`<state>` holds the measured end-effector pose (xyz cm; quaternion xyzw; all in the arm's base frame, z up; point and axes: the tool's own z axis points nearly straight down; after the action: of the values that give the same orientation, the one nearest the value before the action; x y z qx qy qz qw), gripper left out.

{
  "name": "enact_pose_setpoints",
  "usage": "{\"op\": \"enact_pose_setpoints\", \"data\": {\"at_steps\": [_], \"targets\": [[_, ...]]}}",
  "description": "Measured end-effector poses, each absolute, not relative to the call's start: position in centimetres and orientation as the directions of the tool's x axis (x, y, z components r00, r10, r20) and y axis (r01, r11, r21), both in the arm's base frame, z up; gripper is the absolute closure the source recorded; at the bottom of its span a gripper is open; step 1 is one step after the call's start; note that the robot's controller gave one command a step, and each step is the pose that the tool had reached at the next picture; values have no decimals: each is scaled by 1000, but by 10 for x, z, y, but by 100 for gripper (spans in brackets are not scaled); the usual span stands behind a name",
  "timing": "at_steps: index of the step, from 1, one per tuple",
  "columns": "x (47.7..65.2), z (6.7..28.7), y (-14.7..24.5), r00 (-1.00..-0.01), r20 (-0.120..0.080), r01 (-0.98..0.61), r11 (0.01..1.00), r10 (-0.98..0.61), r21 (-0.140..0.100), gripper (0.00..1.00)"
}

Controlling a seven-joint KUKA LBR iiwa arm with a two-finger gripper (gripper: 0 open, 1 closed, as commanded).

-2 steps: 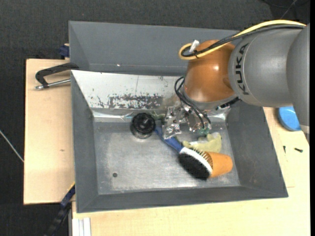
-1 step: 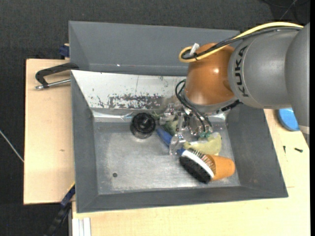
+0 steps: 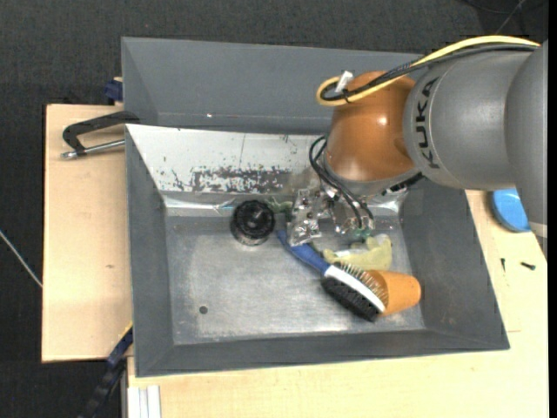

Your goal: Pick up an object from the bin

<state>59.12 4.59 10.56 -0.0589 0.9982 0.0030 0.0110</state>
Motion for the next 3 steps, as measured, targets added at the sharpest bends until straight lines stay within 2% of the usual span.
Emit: {"op": "enact_pose_setpoints", "data": {"at_steps": [1, 2, 3], "targets": [[586, 101, 44, -993, -4, -119, 993, -119, 2, 0], [588, 102, 45, -993, -11, -117, 993, -117, 3, 100], [586, 100, 44, -993, -2, -118, 993, -118, 2, 0]]}}
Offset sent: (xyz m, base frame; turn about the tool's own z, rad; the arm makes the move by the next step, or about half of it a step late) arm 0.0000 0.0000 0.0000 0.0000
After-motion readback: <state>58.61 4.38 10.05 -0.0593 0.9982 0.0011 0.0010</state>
